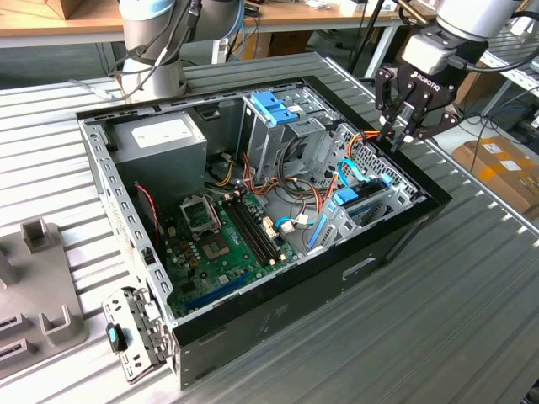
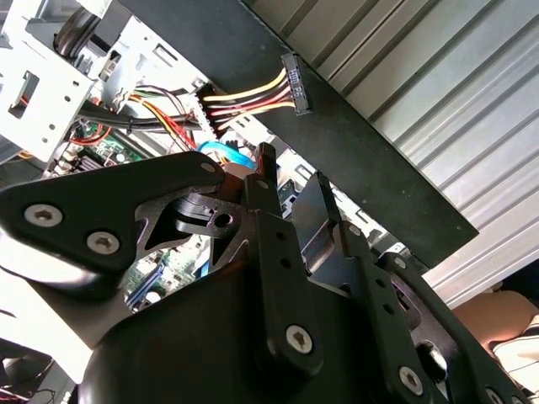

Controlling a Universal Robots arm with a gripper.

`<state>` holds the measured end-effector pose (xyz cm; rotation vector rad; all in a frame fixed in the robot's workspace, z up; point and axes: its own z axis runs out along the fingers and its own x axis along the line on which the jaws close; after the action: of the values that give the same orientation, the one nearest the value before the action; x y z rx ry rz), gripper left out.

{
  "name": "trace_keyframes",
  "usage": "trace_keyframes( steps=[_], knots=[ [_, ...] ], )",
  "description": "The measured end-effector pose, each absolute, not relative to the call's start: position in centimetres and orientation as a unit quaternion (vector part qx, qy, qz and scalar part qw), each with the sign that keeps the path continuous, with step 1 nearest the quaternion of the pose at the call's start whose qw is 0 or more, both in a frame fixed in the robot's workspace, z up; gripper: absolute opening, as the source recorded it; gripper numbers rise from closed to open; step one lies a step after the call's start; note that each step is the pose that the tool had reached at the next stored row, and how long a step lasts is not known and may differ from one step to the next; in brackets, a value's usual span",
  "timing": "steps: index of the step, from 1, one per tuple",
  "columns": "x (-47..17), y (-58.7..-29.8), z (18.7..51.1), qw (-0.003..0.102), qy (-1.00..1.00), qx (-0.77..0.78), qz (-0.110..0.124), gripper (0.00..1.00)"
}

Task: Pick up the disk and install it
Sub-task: 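Insert the second disk wire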

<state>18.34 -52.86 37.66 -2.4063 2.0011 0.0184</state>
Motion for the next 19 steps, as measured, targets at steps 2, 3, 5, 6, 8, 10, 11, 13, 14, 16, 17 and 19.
trace_keyframes(
  steps=[2,3,5,6,8,10,11,13,14,16,17,19],
  knots=[
    [18.3,-52.8,37.7,0.006,0.639,-0.769,0.006,0.36],
    [18.3,-52.8,37.7,0.006,0.639,-0.769,0.006,0.36],
    [18.3,-52.7,37.7,0.006,0.639,-0.769,0.006,0.36],
    [18.3,-52.7,37.7,0.006,0.639,-0.769,0.006,0.36],
    [18.3,-52.7,37.7,0.006,0.639,-0.769,0.006,0.36],
    [18.4,-52.6,37.7,0.006,0.639,-0.769,0.006,0.36],
    [18.4,-52.5,37.7,0.006,0.639,-0.769,0.006,0.36],
    [18.5,-52.4,37.7,0.006,0.639,-0.769,0.006,0.36],
    [18.5,-52.2,37.7,0.006,0.639,-0.769,0.006,0.36],
    [18.6,-51.9,37.7,0.006,0.638,-0.770,0.006,0.36],
    [18.6,-51.8,37.7,0.006,0.638,-0.770,0.006,0.36],
    [18.8,-51.6,37.7,0.006,0.638,-0.770,0.006,0.36]
  ],
)
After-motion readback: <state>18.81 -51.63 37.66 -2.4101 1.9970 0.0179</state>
